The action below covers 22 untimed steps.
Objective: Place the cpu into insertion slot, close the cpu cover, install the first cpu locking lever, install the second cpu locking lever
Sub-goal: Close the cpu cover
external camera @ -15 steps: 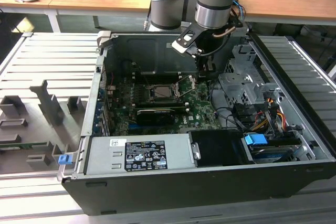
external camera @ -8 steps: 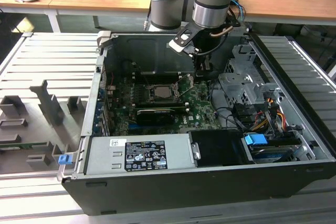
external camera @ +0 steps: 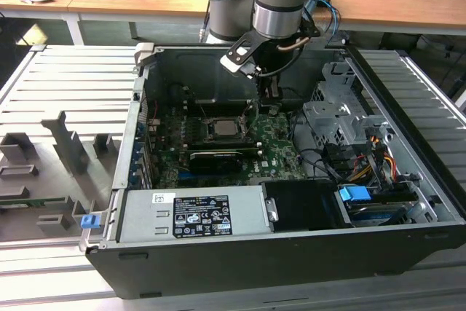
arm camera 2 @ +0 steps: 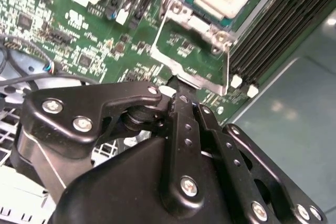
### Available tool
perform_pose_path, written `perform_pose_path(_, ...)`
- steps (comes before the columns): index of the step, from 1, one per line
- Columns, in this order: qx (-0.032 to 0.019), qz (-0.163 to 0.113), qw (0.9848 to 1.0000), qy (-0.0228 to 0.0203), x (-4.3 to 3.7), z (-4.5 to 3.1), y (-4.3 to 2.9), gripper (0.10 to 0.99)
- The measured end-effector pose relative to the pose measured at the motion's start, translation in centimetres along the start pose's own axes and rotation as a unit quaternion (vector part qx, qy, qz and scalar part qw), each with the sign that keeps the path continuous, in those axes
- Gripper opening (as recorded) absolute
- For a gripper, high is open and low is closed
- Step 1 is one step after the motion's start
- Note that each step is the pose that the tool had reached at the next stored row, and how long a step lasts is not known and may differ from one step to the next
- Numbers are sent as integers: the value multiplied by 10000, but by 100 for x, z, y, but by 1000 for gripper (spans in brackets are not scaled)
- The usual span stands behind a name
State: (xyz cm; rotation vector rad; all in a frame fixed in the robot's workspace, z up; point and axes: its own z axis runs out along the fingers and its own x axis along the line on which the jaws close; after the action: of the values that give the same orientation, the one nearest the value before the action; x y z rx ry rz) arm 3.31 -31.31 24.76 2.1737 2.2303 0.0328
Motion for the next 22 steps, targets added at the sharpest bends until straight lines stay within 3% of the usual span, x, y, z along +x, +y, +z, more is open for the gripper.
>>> perform_pose_path(6,-5,-6,10000,0,5,-3,-178,106)
perform_pose_path(9,-5,-19,10000,1,10,2,-351,106)
perform_pose_path(15,-5,-33,10000,1,12,113,-446,106)
perform_pose_path(22,-5,-50,10000,4,18,117,-657,106)
